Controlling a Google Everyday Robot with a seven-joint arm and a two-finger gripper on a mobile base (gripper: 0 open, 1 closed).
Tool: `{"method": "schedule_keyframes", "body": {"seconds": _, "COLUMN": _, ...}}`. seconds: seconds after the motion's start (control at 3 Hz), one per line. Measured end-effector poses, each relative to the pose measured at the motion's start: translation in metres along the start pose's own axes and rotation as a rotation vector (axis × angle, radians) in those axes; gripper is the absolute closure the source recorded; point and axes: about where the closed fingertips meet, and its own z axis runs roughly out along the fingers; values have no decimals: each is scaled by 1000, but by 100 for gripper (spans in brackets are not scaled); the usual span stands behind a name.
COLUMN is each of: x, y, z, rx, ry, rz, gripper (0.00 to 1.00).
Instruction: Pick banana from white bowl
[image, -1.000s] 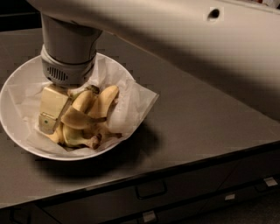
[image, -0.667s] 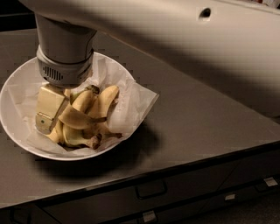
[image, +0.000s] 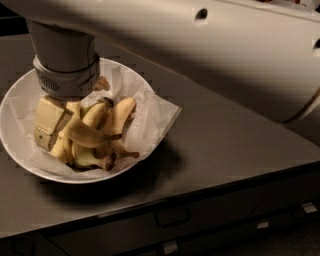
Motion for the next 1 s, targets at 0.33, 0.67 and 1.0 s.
{"method": "schedule_keyframes", "body": {"seconds": 0.33, "x": 0, "y": 0, "z": 0, "rx": 0, "ry": 0, "rz": 0, "gripper": 0}}
{"method": "schedule_keyframes", "body": {"seconds": 0.67, "x": 0, "y": 0, "z": 0, "rx": 0, "ry": 0, "rz": 0, "gripper": 7}}
{"method": "schedule_keyframes", "body": {"seconds": 1.0, "x": 0, "y": 0, "z": 1, "rx": -1, "ry": 0, "rz": 3, "gripper": 13}}
